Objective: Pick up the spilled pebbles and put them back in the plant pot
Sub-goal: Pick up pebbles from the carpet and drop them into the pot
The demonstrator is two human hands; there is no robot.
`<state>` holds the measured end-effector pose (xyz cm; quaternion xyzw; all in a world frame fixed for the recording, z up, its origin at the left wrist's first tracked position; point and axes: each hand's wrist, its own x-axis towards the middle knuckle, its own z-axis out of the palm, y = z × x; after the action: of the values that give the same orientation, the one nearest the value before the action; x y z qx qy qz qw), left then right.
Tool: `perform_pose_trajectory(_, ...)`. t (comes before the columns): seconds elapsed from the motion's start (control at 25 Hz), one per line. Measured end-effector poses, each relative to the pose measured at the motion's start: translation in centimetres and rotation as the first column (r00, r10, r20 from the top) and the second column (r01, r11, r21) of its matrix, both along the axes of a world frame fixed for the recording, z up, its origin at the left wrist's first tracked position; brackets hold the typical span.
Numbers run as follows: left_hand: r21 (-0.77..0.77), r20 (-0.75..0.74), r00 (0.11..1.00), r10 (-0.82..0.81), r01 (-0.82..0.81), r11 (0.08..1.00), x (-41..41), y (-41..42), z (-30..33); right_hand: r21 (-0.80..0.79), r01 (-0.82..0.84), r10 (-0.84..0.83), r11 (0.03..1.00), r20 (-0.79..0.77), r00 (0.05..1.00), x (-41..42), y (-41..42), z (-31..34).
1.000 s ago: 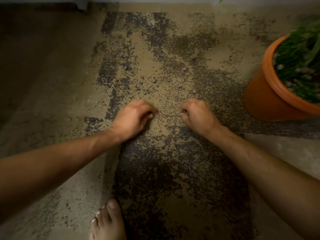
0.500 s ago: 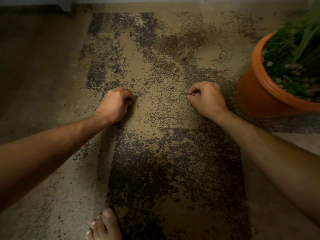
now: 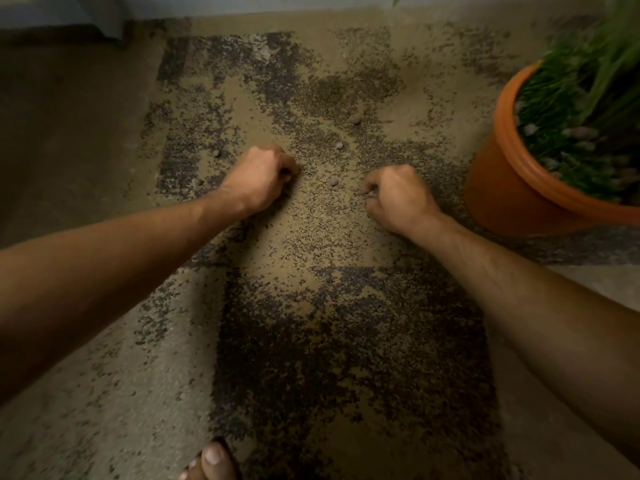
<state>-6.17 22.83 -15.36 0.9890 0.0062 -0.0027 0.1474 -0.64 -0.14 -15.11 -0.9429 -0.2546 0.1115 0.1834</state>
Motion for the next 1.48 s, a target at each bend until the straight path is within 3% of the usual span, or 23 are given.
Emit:
perform_pose_trajectory(0.28, 0.041, -0.064, 0.998, 0.03, -0.027, 0.999, -0.4, 0.7, -0.1, -0.189, 0.014, -0.005, 0.982, 0.048, 0.999, -0.3, 2.1, 1.6)
perform_pose_trajectory(0.4, -0.049, -0.05, 0.995, 0.089, -0.092, 0.995, -1.3, -0.2, 0.9, -0.123, 0.106, -0.105, 0.987, 0.015, 0.994, -0.4, 1.6, 1.3)
perform_pose_trajectory(0.52, -0.19, -0.068, 0.991, 0.118, -0.129, 0.973, -2.5, -1.7, 1.9, 0.078, 0.251, -0.238, 0.965, -0.147, 0.96, -0.5, -0.2, 1.2)
perform_pose_trajectory(0.6, -0.258, -0.086, 0.989, 0.12, -0.138, 0.956, -3.1, -3.0, 2.4, 0.229, 0.354, -0.274, 0.907, -0.319, 0.907, -1.2, -1.8, 1.1)
perform_pose_trajectory(0.72, -0.328, -0.085, 0.988, 0.13, -0.151, 0.932, -3.5, -4.8, 2.8, 0.403, 0.553, -0.264, 0.729, -0.58, 0.771, -2.9, -4.4, 1.2)
perform_pose_trajectory(0.84, -0.407, -0.05, 0.991, 0.126, -0.136, 0.903, -3.2, -6.9, 3.7, 0.517, 0.665, -0.182, 0.539, -0.699, 0.691, -4.5, -6.7, 2.8)
perform_pose_trajectory(1.08, -0.553, 0.081, 0.996, 0.042, 0.01, 0.833, -1.5, -12.6, 7.2, 0.673, 0.66, -0.248, 0.334, -0.612, 0.751, -6.7, -11.1, 8.6)
perform_pose_trajectory(1.28, -0.64, 0.18, 0.983, -0.02, 0.132, 0.757, 0.6, -18.2, 11.0, 0.745, 0.57, -0.4, 0.345, -0.433, 0.808, -6.6, -16.1, 12.6)
perform_pose_trajectory(1.48, -0.546, 0.272, 0.958, -0.092, 0.232, 0.805, 4.2, -21.9, 14.0, 0.738, 0.582, -0.581, 0.34, -0.322, 0.747, -4.1, -21.2, 14.5)
